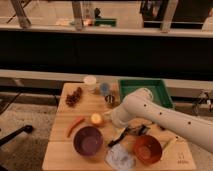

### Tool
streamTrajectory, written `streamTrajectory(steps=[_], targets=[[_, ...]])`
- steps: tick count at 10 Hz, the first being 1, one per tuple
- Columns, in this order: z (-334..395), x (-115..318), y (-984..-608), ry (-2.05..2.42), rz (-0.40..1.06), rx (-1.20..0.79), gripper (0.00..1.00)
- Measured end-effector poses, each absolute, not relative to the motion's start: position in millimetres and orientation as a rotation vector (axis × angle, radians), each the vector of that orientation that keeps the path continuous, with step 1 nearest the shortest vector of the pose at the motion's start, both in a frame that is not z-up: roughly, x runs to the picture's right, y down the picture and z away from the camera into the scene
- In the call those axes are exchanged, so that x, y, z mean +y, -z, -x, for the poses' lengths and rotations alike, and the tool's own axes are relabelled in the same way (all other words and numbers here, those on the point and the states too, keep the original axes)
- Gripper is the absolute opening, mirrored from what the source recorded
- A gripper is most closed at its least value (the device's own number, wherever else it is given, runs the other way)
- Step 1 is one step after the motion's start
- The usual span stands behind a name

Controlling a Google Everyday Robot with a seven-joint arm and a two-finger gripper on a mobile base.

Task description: Place apple in paper cup

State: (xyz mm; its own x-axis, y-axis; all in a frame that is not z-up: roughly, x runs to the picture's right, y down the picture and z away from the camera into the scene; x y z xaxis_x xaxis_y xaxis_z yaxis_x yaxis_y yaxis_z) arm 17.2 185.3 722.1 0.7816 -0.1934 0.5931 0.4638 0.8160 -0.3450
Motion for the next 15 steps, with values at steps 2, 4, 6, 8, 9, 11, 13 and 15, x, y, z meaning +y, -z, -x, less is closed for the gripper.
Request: streamTrajectory(steps=[2, 4, 6, 8, 9, 11, 13, 15], targets=[[-4, 183, -729, 0.381, 0.492, -0.572, 0.80], [6, 176, -738, 0.384, 0.480, -0.571, 0.80], [18, 169, -750, 0.385, 0.475, -0.575, 0.80], [21, 167, -760, 0.373, 0.475, -0.577, 0.80], [24, 168, -763, 0.373, 0.474, -0.579, 0.80], [31, 169, -769, 0.381, 0.465, -0.580, 0.80], [33, 168, -777, 0.387, 0.457, -0.575, 0.80], [33, 169, -785, 0.395, 0.453, -0.570, 0.80]])
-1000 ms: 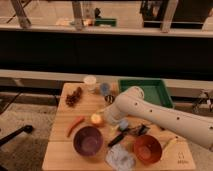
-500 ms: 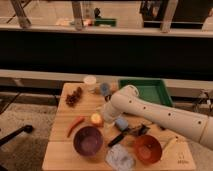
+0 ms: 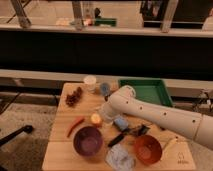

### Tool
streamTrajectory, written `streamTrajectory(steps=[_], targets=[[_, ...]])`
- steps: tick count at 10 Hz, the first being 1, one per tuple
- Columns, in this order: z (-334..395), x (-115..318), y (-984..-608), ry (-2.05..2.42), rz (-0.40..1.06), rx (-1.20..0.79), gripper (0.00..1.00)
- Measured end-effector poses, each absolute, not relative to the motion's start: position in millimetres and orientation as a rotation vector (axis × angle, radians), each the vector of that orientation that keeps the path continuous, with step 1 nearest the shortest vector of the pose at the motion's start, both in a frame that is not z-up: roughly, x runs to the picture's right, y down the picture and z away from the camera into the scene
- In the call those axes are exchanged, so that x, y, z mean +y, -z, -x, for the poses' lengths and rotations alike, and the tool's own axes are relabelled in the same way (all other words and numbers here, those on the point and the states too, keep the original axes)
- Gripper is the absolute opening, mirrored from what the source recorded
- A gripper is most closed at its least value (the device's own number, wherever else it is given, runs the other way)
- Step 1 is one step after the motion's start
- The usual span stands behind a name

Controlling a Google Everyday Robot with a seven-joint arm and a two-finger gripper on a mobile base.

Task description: Place apple in paper cup

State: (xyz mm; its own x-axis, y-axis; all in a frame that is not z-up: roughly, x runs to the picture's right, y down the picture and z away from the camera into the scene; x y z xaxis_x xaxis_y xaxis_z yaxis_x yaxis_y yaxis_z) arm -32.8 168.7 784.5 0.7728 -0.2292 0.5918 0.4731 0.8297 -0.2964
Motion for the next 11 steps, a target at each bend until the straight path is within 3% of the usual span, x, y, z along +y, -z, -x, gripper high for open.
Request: streamTrajectory(steps=[11], targets=[[55, 169, -820, 0.382, 0.484, -0.555, 0.80]])
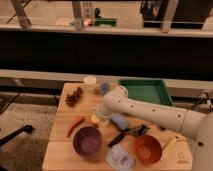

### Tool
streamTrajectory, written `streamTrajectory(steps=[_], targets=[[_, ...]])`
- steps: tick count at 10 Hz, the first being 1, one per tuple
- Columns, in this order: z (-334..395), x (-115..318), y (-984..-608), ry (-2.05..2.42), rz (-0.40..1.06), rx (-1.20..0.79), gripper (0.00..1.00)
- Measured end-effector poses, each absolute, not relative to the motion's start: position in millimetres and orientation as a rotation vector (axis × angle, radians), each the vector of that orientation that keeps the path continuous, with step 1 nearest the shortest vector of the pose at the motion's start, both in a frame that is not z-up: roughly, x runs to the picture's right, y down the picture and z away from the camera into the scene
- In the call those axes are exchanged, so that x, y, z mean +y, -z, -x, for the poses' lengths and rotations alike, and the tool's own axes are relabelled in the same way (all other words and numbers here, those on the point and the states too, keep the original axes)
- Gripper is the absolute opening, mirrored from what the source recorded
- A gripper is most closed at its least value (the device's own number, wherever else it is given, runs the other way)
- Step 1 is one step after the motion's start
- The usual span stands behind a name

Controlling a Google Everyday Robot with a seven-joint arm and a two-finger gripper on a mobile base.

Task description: Place apple in paper cup

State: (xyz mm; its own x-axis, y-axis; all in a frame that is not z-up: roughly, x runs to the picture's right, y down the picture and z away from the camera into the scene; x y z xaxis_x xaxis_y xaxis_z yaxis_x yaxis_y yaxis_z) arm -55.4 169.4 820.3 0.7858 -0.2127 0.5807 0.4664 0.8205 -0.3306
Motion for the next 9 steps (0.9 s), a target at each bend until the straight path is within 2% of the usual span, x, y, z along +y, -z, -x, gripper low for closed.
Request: streamTrajectory(steps=[7, 9], targets=[[47, 168, -844, 0.354, 0.535, -0.502, 0.78], [44, 174, -847, 0.356, 0.559, -0.499, 0.58]])
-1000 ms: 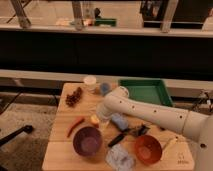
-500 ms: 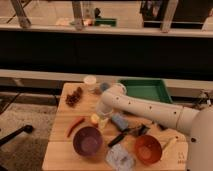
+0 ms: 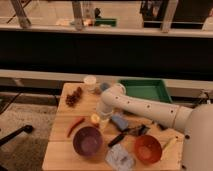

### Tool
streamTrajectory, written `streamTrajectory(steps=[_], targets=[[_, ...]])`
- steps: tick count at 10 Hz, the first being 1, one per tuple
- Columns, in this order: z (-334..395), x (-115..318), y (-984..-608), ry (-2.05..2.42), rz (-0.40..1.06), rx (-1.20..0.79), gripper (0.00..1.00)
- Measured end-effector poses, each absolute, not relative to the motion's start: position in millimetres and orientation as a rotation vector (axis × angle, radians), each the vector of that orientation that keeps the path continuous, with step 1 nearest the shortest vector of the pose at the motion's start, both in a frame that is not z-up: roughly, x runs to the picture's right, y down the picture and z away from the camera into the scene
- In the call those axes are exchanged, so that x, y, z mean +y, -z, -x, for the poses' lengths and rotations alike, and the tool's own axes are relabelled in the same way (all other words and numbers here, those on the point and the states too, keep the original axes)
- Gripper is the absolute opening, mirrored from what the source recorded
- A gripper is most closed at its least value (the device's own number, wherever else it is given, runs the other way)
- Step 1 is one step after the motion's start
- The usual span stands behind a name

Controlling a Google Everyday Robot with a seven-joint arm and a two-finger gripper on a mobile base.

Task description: Place apple in paper cup

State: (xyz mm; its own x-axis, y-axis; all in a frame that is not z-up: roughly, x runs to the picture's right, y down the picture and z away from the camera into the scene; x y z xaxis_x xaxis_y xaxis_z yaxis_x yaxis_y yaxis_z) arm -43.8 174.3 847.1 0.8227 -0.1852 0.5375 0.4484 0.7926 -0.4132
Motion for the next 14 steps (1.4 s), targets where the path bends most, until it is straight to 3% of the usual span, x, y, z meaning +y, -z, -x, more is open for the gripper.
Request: streamTrajectory(steps=[6, 14], targets=[[38, 178, -847, 0.357, 0.600, -0.502, 0.03], [44, 135, -805, 0.358, 0.595, -0.559, 0.00]])
